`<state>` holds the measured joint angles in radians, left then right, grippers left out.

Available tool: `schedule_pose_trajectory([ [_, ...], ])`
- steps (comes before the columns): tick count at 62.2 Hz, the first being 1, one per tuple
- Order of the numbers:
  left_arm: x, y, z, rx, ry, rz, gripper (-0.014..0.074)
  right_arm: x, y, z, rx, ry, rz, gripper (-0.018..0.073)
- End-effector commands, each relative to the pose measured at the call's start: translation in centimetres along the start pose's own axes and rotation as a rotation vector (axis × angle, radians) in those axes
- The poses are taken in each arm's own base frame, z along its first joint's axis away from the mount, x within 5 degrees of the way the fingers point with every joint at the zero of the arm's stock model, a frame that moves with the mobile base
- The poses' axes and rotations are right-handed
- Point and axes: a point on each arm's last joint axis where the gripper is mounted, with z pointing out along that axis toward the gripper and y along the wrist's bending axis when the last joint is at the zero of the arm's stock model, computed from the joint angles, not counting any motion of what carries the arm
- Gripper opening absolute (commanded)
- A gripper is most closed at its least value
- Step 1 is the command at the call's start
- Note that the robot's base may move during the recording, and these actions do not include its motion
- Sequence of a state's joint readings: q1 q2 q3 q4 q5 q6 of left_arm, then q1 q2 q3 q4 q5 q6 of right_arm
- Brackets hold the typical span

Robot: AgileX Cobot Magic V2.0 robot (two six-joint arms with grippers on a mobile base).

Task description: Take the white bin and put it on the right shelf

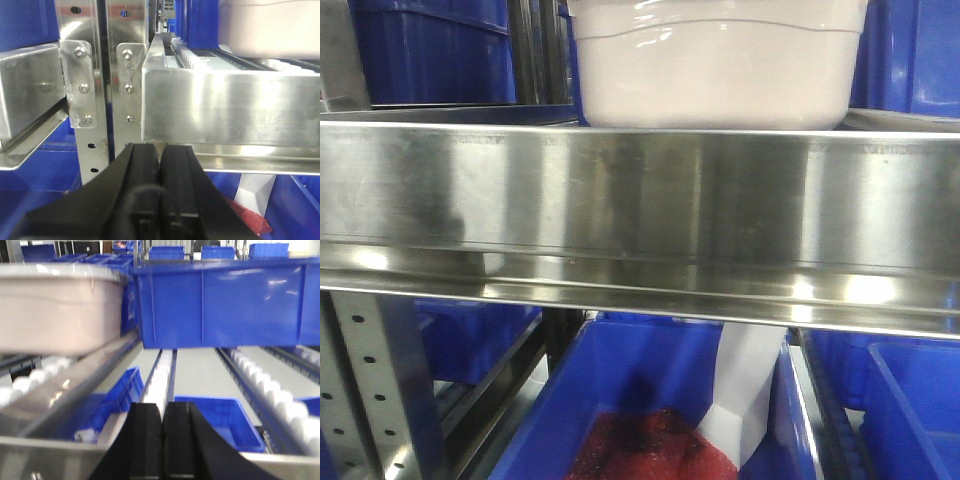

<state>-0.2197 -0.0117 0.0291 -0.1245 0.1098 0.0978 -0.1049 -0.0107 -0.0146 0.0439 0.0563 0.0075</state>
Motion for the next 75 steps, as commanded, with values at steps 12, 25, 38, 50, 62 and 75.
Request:
schedule_pose_trajectory([
  [12,-0.4,0.1,-0.1,-0.001,-0.09,-0.008,-0.0119,0.3,-0.1,0.0,0.0,-0.089,-0.009,0.0078],
  [25,-0.4,0.1,-0.1,-0.001,-0.09,-0.008,-0.0119,0.4,-0.1,0.0,0.0,-0.086,-0.006,0.0078],
  [38,-0.4,0.1,-0.1,-0.001,-0.09,-0.008,-0.0119,0.2,-0.1,-0.1,-0.001,-0.106,0.003,0.0078],
  [50,-0.4,0.1,-0.1,-0.001,-0.09,-0.008,-0.0119,0.1,-0.1,-0.1,-0.002,-0.109,0.025,0.0078],
  [62,-0.4,0.1,-0.1,-0.001,-0.09,-0.008,-0.0119,0.1,0.0,-0.1,-0.003,-0.113,0.034,0.0078],
  [75,-0.4,0.1,-0.1,-0.001,-0.09,-0.008,-0.0119,0.1,0.0,-0.1,-0.003,-0.113,0.034,0.0078],
])
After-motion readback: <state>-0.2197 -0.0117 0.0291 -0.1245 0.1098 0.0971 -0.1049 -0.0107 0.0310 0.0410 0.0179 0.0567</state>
